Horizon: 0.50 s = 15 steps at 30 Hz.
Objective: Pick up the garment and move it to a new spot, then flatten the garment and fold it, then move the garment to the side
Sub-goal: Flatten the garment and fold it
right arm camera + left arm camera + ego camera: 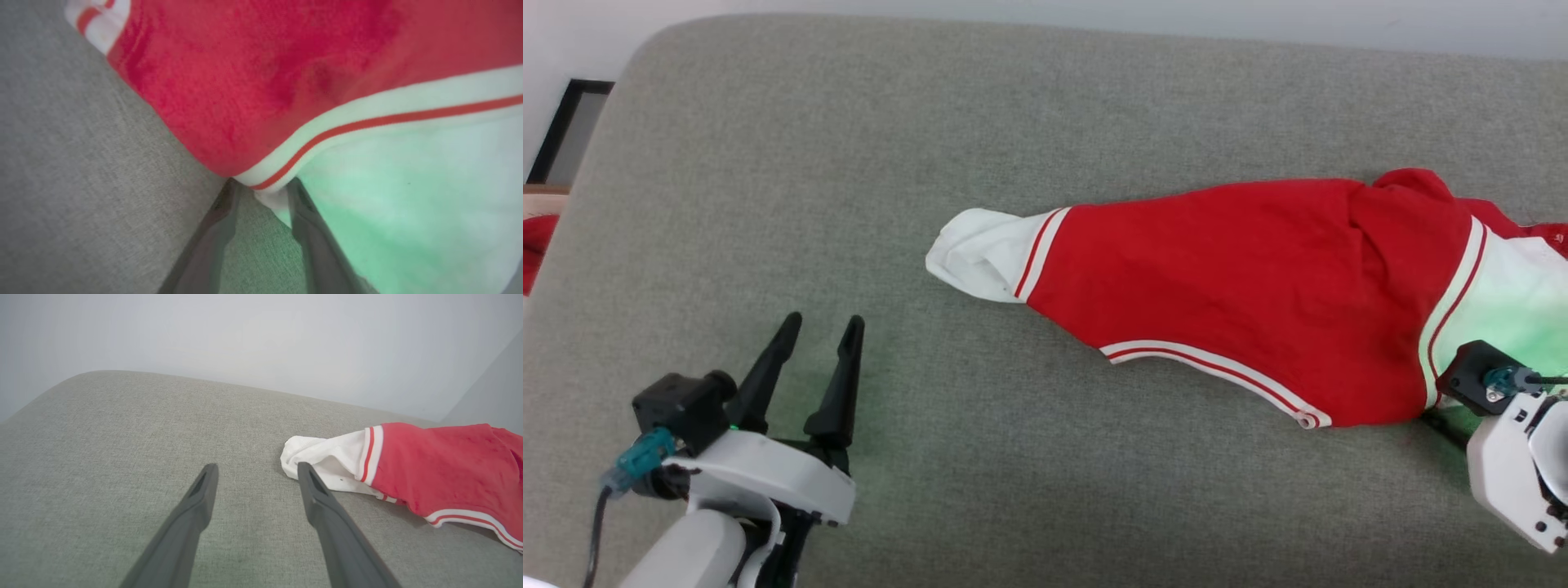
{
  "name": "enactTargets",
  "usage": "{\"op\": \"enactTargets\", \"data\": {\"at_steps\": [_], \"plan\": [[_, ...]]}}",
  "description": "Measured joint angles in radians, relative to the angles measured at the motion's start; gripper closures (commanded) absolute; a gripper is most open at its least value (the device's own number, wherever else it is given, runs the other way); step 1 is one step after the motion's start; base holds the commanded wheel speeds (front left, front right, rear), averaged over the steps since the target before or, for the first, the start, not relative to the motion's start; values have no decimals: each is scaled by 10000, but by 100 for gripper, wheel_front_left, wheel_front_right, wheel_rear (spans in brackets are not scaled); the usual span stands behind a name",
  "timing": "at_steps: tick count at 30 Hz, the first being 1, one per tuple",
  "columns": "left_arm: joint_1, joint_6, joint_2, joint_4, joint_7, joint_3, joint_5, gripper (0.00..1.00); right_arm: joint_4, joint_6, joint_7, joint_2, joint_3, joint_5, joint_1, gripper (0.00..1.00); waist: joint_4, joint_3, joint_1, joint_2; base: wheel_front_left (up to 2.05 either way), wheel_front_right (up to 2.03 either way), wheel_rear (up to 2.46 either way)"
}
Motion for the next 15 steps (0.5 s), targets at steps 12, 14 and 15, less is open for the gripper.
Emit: {"op": "enactTargets", "data": {"at_steps": [12,14,15], "plan": [[-2663,-2253,1804,-431,2759,-1730,1499,0,278,-2,-439,40,744,533,-666,100,-253,-165,0,0,0,0,0],[-3543,-2462,2104,-395,3845,-2495,1480,0,280,-2,-441,54,826,548,-796,100,-292,-118,0,0,0,0,0],[-3983,-2464,2197,-387,4303,-2922,1331,0,284,-2,-453,86,869,550,-845,100,-315,-84,0,0,0,0,0]]}}
